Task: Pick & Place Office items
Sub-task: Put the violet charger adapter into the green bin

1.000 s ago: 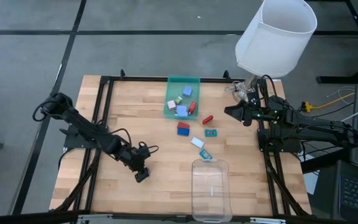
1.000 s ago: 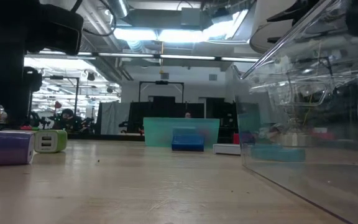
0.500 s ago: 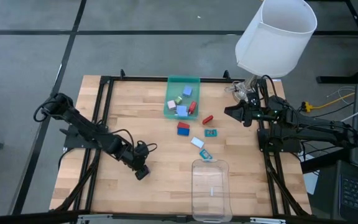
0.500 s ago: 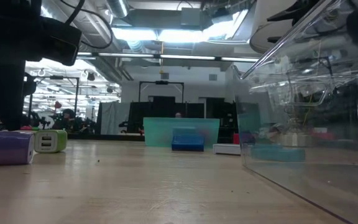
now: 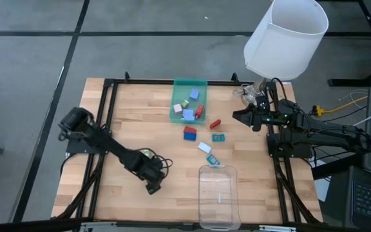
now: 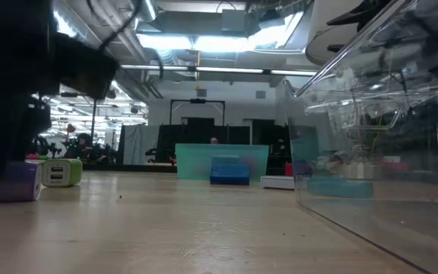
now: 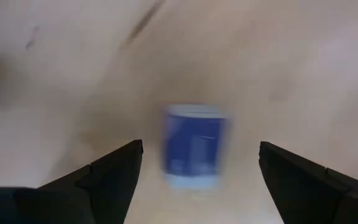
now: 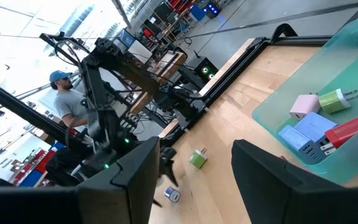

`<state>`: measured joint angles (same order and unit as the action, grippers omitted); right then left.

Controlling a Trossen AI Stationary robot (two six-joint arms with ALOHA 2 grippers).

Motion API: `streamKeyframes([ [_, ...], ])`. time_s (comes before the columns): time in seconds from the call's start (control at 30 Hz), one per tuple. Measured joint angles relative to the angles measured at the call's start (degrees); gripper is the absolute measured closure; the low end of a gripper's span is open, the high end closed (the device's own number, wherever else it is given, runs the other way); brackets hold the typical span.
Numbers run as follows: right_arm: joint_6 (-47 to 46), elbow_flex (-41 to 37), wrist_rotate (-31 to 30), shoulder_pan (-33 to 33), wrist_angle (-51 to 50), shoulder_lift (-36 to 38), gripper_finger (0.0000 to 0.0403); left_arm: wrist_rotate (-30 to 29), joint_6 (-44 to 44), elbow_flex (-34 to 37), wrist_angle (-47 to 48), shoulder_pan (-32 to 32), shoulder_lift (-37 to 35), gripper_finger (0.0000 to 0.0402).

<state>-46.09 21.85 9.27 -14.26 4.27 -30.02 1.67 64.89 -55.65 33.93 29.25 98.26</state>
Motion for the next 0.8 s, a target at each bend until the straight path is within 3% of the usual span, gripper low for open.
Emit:
streamKeyframes([
  [0.3,0.0,0.0,0.7,0.0,0.0,0.0,0.0202,-0.2,3.1,-2.1,3.8,-0.2,5.1,0.0101],
  [0.43,0.1,0.0,0.7,0.0,-0.1,0.0,0.0202,0.8,3.2,-1.9,4.1,-1.3,5.0,0.0151],
  [0.63,0.5,0.0,0.6,0.0,-0.1,0.0,0.0202,3.0,0.8,-1.7,4.8,-1.8,5.0,0.0276],
  [0.8,1.0,0.0,-0.7,0.0,-0.1,0.0,0.0202,5.2,-0.2,-1.2,1.4,-2.9,2.1,0.0276],
])
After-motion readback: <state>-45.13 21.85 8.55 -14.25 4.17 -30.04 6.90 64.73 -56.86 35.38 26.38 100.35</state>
